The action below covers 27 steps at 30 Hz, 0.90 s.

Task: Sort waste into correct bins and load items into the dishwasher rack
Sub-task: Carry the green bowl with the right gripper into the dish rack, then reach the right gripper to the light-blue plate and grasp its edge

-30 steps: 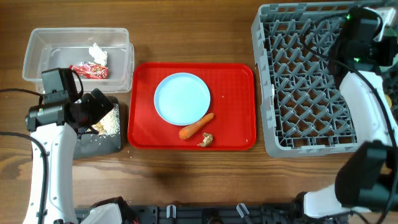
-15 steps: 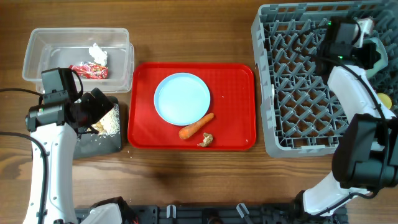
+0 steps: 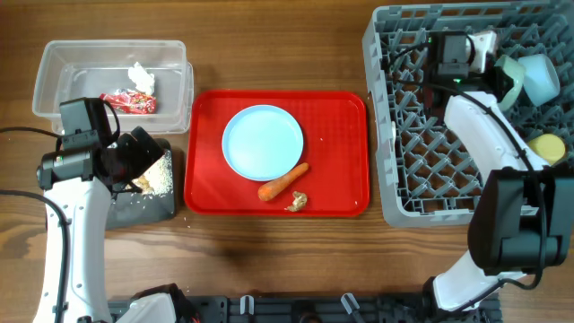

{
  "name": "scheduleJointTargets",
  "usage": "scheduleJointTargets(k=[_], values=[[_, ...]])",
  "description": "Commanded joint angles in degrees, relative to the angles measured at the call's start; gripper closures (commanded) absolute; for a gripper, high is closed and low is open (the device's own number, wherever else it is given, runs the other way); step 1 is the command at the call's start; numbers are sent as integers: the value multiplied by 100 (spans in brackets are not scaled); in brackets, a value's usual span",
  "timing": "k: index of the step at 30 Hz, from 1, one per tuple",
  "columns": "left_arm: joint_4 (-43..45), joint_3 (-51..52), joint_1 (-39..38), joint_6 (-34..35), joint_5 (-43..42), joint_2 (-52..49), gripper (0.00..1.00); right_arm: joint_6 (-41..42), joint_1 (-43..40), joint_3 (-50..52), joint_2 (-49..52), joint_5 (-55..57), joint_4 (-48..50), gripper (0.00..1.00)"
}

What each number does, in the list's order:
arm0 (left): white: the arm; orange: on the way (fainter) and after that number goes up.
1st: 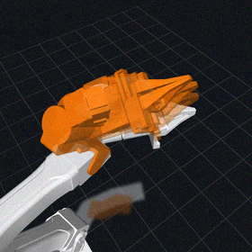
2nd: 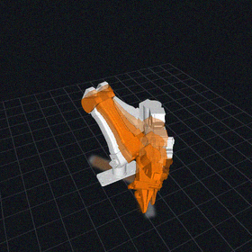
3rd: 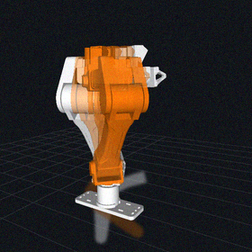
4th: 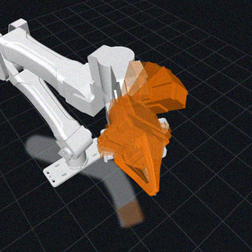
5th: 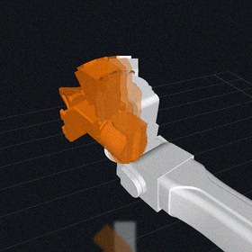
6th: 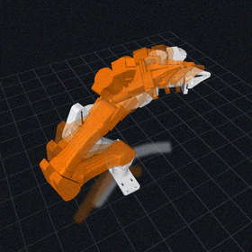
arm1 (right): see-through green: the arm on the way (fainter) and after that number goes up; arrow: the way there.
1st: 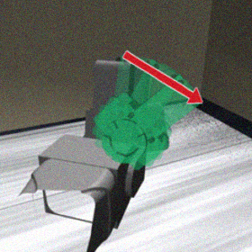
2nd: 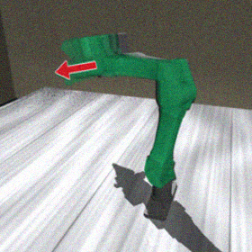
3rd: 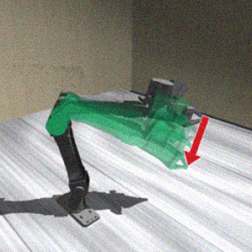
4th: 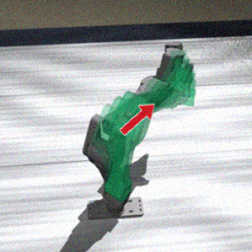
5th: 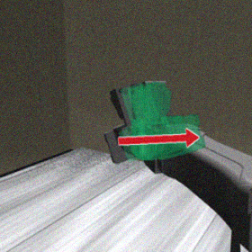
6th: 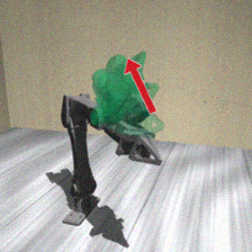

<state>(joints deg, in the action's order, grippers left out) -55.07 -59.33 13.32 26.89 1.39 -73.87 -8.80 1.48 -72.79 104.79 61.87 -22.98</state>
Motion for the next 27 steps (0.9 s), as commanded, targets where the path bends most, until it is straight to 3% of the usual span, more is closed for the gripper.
scheduleJointTargets(k=[1, 12, 17, 22, 27], values=[[15, -26, 35, 57, -50, 57, 0, 603, -33, 125, 153, -1381, -313, 60], [11, -26, 35, 57, -157, 57, 0, 793, -13, 125, -490, -2389, -507, 45], [11, -26, 35, 57, -157, 57, 0, 730, -13, 125, -1386, -3637, -625, 26], [11, -26, 35, 57, -157, 57, 0, 824, 17, 125, -2081, -6559, -820, 33], [11, -26, 35, 57, -157, 57, 0, 1200, 638, 125, -2006, -7222, -1167, 32]])
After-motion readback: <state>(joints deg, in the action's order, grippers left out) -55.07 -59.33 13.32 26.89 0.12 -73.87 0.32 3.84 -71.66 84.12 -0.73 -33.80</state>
